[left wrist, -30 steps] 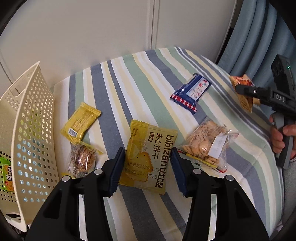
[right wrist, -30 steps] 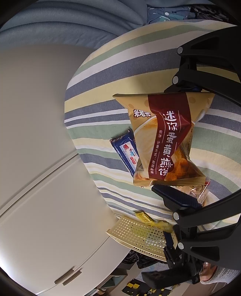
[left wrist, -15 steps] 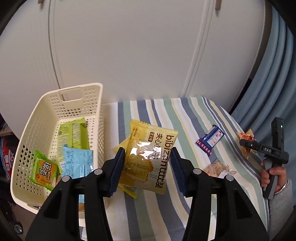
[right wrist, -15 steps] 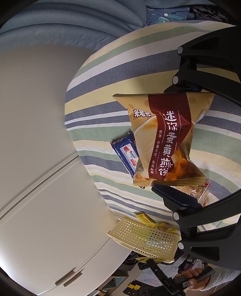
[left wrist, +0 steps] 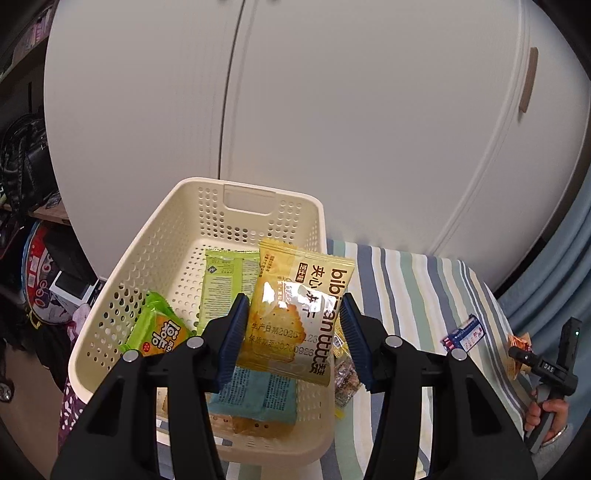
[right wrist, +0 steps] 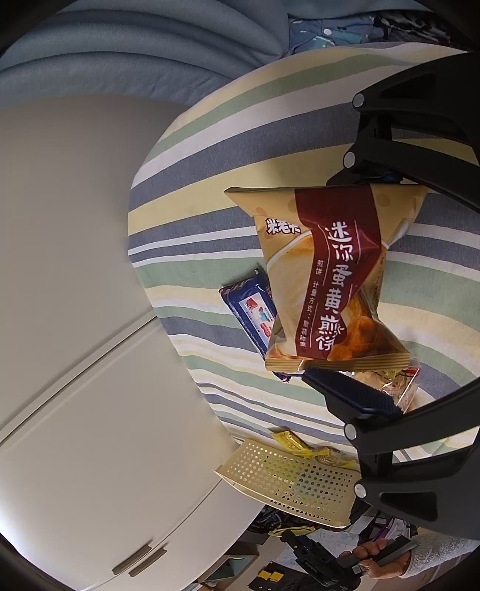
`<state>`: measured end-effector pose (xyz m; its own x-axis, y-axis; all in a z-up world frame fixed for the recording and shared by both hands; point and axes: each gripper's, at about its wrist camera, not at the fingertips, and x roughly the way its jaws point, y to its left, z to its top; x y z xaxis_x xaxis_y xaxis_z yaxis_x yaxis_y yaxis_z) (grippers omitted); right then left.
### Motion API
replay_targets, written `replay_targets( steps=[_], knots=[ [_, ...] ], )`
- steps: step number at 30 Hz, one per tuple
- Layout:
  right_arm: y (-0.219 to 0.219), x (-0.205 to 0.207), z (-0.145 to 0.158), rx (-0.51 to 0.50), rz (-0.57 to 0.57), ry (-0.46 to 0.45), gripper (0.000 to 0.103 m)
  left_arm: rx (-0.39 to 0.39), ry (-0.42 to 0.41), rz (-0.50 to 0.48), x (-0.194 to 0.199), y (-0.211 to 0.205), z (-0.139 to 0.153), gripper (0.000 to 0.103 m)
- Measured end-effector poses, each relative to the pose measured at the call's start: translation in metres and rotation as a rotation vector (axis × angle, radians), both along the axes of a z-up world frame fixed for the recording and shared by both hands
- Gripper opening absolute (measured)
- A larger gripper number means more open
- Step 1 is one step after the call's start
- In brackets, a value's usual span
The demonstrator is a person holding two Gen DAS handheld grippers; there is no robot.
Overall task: Organize snacks
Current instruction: 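Carry the yellow bibizan packet into the basket and open the left gripper, then withdraw the left gripper while the right gripper carries the brown bag toward the basket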
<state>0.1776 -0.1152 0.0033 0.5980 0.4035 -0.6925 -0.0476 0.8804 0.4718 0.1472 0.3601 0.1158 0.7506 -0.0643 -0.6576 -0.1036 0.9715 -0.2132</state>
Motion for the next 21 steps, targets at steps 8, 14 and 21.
replay_targets(
  steps=[8,14,21],
  knots=[
    [0.002,0.000,0.000,-0.007,-0.009,0.003,0.079,-0.037,-0.020,0.110,-0.003,0.013,-0.010,0.098],
    [0.003,0.001,-0.001,-0.014,-0.014,0.006,0.079,-0.016,-0.045,0.189,-0.007,0.016,-0.015,0.100],
    [0.005,0.003,-0.001,-0.029,-0.024,0.012,0.079,0.075,-0.079,0.212,-0.010,0.013,-0.013,0.100]
  ],
)
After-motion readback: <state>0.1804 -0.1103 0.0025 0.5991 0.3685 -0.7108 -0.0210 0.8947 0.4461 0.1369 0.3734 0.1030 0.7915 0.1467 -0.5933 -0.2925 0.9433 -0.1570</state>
